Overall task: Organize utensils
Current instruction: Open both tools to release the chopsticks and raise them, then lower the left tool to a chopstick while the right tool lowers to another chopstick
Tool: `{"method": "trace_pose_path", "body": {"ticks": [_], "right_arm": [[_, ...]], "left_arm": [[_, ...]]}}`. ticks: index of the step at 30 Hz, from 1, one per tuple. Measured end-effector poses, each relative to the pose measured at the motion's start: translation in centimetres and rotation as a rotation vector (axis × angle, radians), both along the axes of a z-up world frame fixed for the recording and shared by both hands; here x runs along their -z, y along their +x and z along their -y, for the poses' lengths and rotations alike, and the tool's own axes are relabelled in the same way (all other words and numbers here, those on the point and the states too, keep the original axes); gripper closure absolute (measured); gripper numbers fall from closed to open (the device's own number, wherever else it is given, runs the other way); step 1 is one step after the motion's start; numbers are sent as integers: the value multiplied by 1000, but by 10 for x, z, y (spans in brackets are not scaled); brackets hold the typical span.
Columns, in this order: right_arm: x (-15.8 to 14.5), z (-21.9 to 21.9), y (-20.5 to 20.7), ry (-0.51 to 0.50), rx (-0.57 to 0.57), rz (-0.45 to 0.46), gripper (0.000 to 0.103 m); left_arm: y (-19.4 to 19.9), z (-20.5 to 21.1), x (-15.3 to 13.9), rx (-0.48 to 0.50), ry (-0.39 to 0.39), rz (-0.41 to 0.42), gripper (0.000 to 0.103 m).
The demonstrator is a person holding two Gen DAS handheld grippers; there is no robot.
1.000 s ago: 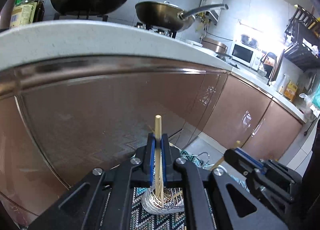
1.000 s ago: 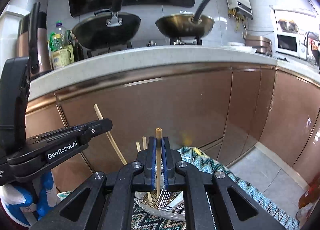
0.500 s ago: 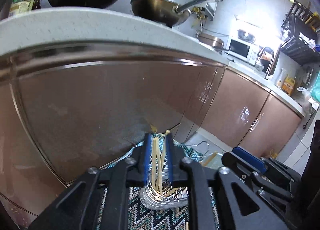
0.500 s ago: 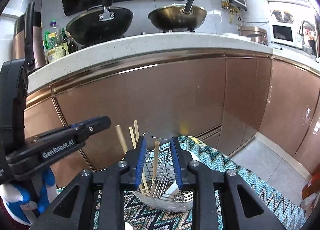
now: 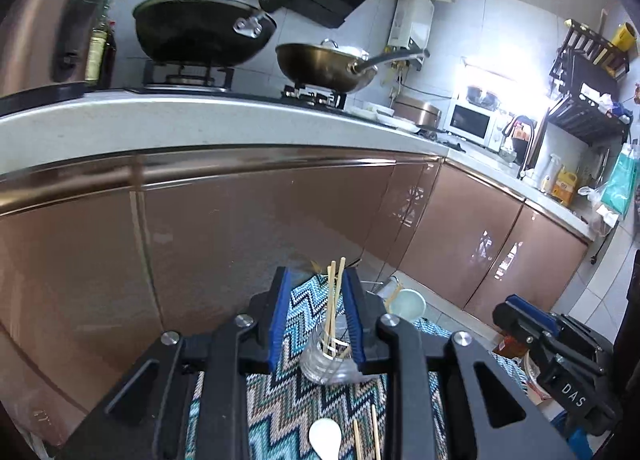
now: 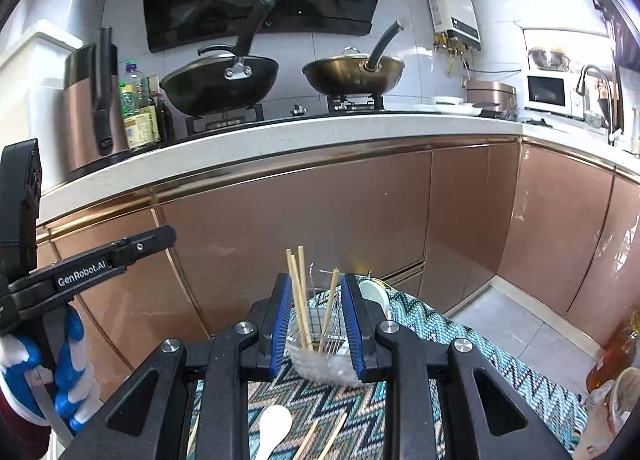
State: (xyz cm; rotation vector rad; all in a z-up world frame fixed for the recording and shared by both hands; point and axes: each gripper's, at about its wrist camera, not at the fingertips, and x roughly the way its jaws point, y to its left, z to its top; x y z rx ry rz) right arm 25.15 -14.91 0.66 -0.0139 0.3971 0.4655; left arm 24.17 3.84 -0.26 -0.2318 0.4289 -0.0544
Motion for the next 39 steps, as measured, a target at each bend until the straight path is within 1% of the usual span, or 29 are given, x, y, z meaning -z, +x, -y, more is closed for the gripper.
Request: {"method": "trace_pose_path", "body": {"ticks": [5,9,17,25,29,33,39], "right_arm": [[-11,1,-36,-5,8,21,79],[-18,4,-62,-6,18,31,79],[-32,6,-104,-11,40,52,79],[-48,5,-143,-9,45,88,79],[-55,4,-160,-9,43,107,79],[-57,2,-172,-10,42,115,79],[-53,1,-172,-15,44,93,79]], "left_arm": [[-37,-13,-13,-14,-16,11,78],[-59,-20,-17,-19,-27,11,78],[-99,-29,-23,-18,-49,10,78],[-140,-37,-38,-17,-51,37,78],[-153,-40,-44,-10,-53,42,78],[-164,-44,-44,-4,-64,35,78],[-160,-51,-32,-1,-71,-16,78]]}}
